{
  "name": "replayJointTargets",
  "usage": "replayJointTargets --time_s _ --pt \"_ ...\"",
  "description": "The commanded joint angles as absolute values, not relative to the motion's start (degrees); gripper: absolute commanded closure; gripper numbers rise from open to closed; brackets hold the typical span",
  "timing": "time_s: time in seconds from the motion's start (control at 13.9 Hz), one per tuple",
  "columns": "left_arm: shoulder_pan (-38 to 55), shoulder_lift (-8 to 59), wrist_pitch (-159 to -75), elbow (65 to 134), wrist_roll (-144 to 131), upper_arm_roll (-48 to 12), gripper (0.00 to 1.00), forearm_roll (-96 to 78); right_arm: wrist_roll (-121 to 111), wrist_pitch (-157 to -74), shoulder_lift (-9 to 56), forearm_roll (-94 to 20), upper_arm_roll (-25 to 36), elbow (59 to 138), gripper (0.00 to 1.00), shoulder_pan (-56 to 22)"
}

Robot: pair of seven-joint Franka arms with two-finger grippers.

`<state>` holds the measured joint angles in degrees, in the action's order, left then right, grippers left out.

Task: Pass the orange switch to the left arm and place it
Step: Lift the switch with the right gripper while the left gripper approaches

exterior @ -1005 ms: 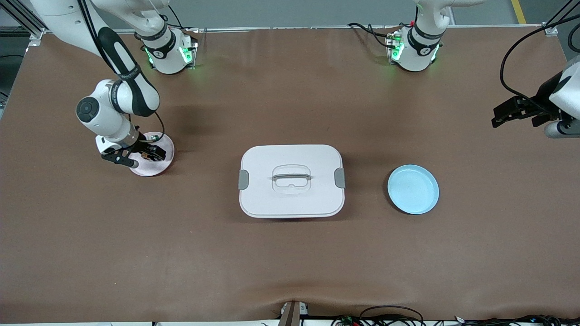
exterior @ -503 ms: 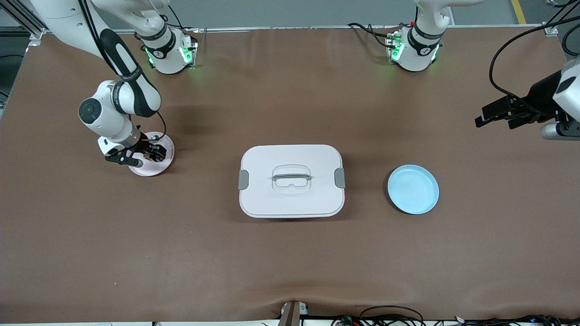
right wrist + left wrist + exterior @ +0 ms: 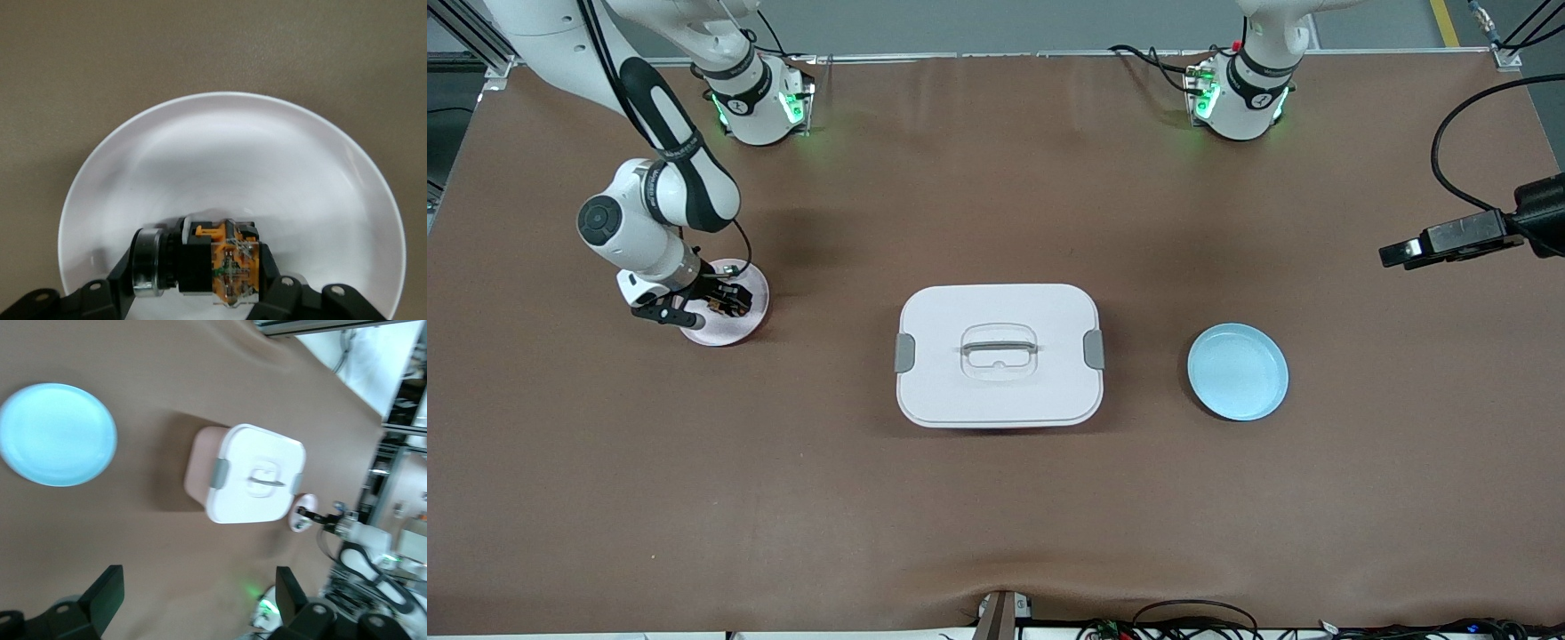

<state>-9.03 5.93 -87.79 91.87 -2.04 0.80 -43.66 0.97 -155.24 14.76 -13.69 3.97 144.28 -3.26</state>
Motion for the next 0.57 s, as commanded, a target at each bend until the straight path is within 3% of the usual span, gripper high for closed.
replayJointTargets --time_s 0.0,0.14,0.5 --pt "-8.6 5.3 -87.2 92.6 -2.8 0.3 0.0 -48.6 0.9 -145.9 12.3 -18.5 3.6 140.3 1.0 -3.1" --pt "-8.2 4.8 -87.5 93.0 -2.9 0.0 0.0 -52.7 1.5 -138.7 11.0 -19.9 3.6 136.8 1.0 -3.1" --pt "-7.4 4.3 -100.2 94.5 -9.9 -11.6 0.0 -53.3 12.4 -121.6 10.3 -20.9 3.3 125.4 1.0 -4.1"
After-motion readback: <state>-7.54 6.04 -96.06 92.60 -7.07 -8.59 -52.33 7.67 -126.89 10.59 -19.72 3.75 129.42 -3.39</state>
